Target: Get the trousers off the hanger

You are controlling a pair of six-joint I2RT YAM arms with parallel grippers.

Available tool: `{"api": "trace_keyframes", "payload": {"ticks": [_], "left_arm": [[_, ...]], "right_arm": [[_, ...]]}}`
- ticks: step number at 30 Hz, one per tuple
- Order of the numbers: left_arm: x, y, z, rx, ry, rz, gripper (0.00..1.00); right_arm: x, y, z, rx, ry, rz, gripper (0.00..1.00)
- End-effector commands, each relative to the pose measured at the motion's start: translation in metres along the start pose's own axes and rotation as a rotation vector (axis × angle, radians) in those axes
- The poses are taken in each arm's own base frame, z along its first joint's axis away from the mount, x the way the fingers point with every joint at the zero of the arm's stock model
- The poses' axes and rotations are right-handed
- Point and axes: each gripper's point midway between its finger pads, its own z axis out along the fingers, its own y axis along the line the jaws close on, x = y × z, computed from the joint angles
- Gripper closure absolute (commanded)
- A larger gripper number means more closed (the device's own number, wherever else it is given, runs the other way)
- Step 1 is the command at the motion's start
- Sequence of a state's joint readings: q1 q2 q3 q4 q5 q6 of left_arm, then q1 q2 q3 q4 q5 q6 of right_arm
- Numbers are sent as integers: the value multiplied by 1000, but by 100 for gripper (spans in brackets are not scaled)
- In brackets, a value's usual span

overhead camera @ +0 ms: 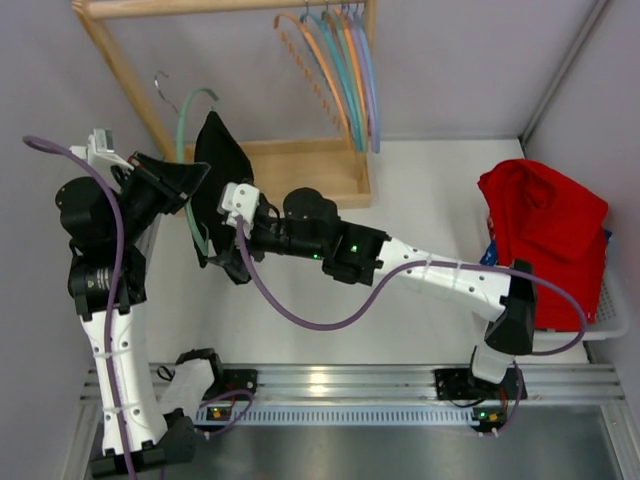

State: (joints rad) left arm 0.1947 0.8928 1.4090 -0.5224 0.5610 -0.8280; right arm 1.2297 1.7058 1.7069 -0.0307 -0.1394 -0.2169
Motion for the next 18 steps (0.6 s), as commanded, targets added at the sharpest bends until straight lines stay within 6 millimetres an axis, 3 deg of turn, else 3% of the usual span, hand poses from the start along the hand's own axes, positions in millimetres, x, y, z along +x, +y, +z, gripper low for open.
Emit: {"api": "trace_keyframes", "payload": {"ticks": [1,8,18], "left_arm": [[-32,-56,-16,170,-119,108,100],[-30,-63,-21,192,-111,107,100],[-26,-63,-20,198,-93,93,100]], "right_arm": [[-27,-7,12,42,-83,-50,1],[-3,-44,9,153,-41,-62,1],[5,-86,-9,338,-6,-128,7]]}}
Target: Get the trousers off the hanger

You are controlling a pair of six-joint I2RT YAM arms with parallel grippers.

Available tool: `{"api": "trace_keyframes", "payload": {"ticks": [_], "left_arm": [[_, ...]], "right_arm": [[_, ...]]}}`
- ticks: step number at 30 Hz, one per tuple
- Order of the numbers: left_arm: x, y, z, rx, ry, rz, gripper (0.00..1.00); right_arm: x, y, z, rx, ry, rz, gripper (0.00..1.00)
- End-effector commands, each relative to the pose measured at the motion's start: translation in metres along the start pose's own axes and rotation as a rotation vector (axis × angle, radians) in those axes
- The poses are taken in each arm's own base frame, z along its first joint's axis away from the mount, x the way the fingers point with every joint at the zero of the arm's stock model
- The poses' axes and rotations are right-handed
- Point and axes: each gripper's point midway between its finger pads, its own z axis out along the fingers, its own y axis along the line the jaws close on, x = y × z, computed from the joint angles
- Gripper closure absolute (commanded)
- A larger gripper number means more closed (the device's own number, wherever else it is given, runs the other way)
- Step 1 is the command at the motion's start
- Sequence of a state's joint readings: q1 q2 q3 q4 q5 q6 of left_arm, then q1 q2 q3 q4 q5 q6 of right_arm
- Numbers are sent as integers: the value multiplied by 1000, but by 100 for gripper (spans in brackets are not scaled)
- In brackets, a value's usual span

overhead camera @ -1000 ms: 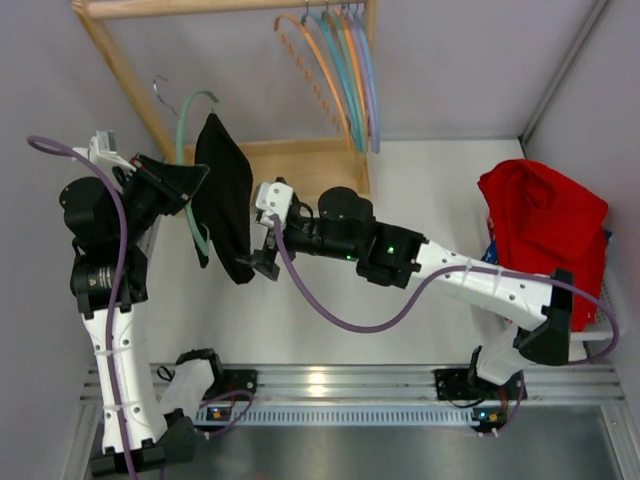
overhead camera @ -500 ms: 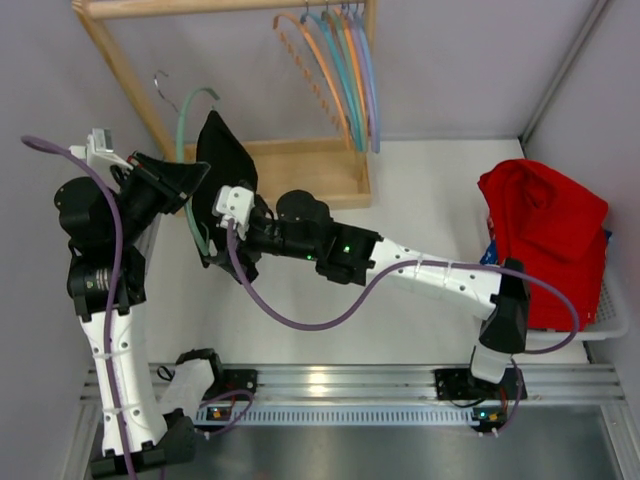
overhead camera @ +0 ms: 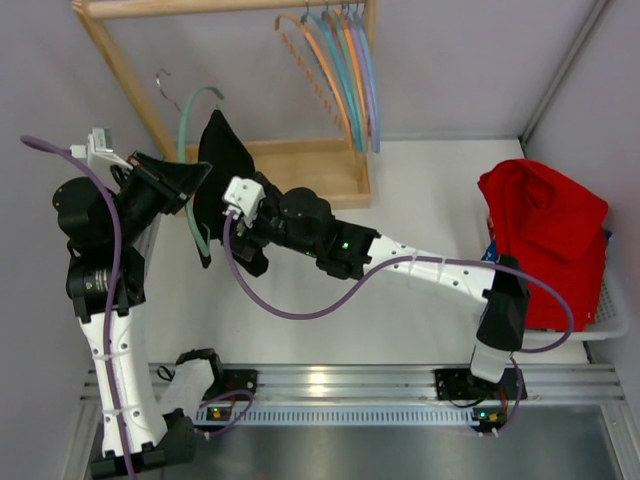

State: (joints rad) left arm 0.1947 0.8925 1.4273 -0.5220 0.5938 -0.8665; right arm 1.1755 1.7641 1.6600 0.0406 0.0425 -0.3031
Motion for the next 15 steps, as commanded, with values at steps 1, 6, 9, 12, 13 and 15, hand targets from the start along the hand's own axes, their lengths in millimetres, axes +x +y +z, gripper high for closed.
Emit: {"api": "trace_keyframes", "payload": {"ticks": [1,6,9,12,13,15], "left_arm": [[-25,-52,-16,164,-105,127,100],[-24,-52,-16,166,-101,128,100],[-23,-52,-16,168,-96,125,100],[-23,-52,-16,168,-96,121,100],[-23,-52,-16,169,-94,123,100],[-23,-52,-16,168,-96,126,100]], "right_arm": [[-40,-36,-14,135,-97,-35,9],[-38,-49,-14,195,-90,-42,12],[-41,-55,-14,216,-100,-46,13],[-44,-60,-12,227,-107,-52,19],[-43,-61,-10,228,-105,-51,23],[-43,-61,-11,211,-108,-34,26]]}}
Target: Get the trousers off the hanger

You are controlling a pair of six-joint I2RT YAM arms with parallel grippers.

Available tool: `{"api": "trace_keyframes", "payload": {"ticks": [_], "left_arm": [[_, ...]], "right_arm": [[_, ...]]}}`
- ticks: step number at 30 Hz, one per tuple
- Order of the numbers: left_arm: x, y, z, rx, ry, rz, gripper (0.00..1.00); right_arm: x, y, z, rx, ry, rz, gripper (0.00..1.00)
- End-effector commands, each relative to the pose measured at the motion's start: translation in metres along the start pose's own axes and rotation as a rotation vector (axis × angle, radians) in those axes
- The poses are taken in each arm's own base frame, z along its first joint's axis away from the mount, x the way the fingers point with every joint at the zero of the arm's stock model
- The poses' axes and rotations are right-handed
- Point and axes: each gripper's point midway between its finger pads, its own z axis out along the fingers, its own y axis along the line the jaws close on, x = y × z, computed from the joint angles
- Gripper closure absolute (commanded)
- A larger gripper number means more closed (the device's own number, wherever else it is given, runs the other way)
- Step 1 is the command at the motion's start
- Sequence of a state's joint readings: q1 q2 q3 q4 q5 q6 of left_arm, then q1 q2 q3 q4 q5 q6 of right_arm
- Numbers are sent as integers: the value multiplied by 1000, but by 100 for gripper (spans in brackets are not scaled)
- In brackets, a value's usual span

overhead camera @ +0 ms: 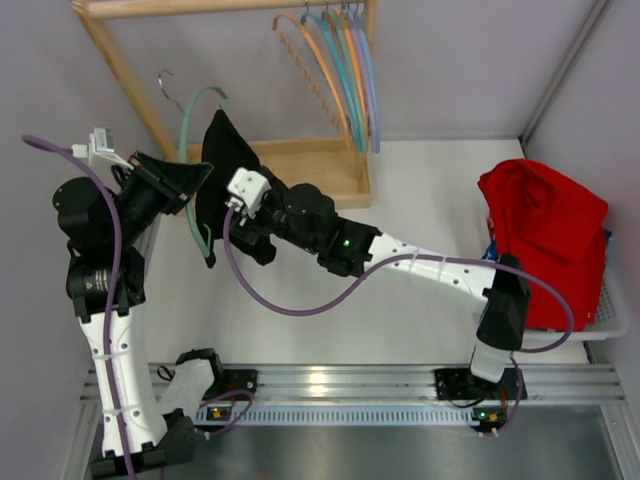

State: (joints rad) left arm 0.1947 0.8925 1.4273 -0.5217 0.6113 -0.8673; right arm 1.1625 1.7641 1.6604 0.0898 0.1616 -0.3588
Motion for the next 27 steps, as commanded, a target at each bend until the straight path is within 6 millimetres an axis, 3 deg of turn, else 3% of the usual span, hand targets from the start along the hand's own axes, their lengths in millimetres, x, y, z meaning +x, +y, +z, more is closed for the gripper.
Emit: {"api": "trace_keyframes", "payload": {"ticks": [1,5,12,16,19,24,27], "left_arm": [[-26,-49,-14,153,-110,126,100],[-25,-48,-12,151,-103,112,100],[-24,-47,-11,150,-97,99,100],[-25,-49,-13,155,-101,105,100],[-25,-50,-13,157,-101,107,100],[-24,-48,-12,154,-94,100,100],[-23,-47,-12,152,-92,97,100]], "right_arm": [[-38,-26,-6,42,-100,23,27],[-36,-3,-16,-68,-77,50,35],[-40,41,-31,-144,-66,53,39],[-41,27,-24,-34,-43,88,32],[-46,17,-26,15,-45,109,15],[-46,0,-36,119,-35,107,6],[-46,1,-36,116,-41,81,3]]}}
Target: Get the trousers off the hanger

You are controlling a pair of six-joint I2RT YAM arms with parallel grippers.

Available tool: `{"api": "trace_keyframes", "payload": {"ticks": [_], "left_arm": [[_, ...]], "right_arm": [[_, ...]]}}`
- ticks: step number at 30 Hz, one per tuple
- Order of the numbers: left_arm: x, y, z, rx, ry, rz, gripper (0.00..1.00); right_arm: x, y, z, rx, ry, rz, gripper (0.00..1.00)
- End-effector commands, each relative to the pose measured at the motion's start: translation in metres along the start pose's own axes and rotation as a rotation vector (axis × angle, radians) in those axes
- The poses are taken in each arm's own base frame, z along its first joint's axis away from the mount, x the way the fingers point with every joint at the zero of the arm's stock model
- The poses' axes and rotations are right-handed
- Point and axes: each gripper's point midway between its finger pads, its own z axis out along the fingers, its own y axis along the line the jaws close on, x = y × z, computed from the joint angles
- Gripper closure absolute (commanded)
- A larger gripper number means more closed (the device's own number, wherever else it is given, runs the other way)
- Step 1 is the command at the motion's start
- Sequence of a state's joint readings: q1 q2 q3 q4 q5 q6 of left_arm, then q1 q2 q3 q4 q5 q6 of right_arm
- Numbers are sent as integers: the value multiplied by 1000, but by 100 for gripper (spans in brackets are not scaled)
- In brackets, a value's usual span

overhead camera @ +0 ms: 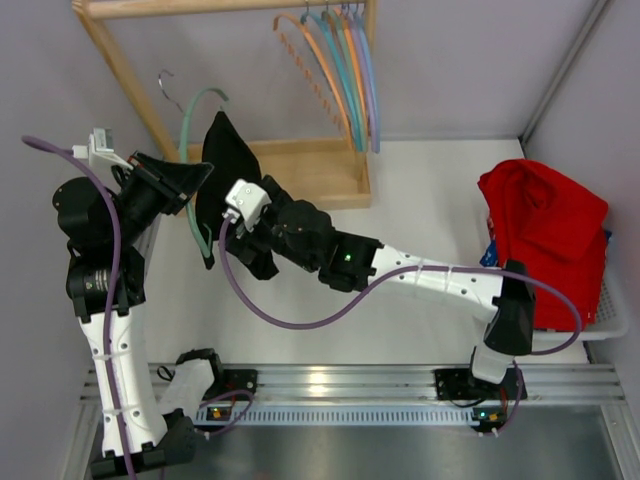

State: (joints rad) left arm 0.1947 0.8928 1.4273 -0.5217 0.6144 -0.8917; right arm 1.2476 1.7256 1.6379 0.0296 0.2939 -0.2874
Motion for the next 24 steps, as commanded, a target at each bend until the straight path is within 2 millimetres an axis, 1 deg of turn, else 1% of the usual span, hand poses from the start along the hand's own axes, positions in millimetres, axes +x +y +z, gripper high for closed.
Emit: {"api": "trace_keyframes", "payload": {"ticks": [1,3,4,5,6,7,9,10,12,14,15,16,17,18,19,21,22,23,24], "left_arm": [[-22,-46,-11,151,-91,121,100],[-22,-46,-12,152,-92,123,100],[-22,-46,-12,152,-94,124,100],[-22,-47,-13,154,-93,125,100],[-22,-47,-13,154,-95,125,100],[-22,-48,-13,156,-93,125,100],[-22,-49,-13,157,-95,125,100],[-22,-50,-14,161,-93,129,100],[-21,-50,-14,164,-90,129,100],[-20,-51,-15,166,-87,128,100],[-20,-50,-14,163,-86,123,100],[-20,-49,-14,163,-82,120,100],[-18,-49,-14,165,-77,116,100],[-17,-46,-12,161,-70,102,100],[-16,-46,-12,162,-66,98,100],[-14,-45,-12,165,-56,88,100],[-13,-44,-12,163,-53,88,100],[-12,-45,-11,166,-47,86,100],[-12,-45,-12,169,-43,88,100]], "right_arm": [[-42,-21,-16,74,-101,20,3],[-42,-19,-12,44,-107,10,4],[-42,-17,-10,31,-112,8,12],[-40,-18,-6,17,-114,7,16],[-39,-14,-3,-14,-121,5,21],[-39,-14,-2,-23,-125,9,22],[-33,-19,6,-44,-121,20,25],[-30,-26,9,-36,-117,22,26],[-29,-30,14,-60,-125,43,30],[-30,-44,15,-65,-133,72,40],[-35,-45,15,-95,-149,78,45],[-37,-43,14,-130,-158,83,54],[-42,-48,13,-143,-170,89,58],[-47,-42,10,-194,-185,86,60],[-48,-39,8,-218,-185,83,66],[-60,-32,1,-274,-218,79,79],[-62,-31,0,-279,-221,78,92],[-68,-30,-2,-278,-233,73,97],[-68,-33,-2,-258,-230,70,100]]}}
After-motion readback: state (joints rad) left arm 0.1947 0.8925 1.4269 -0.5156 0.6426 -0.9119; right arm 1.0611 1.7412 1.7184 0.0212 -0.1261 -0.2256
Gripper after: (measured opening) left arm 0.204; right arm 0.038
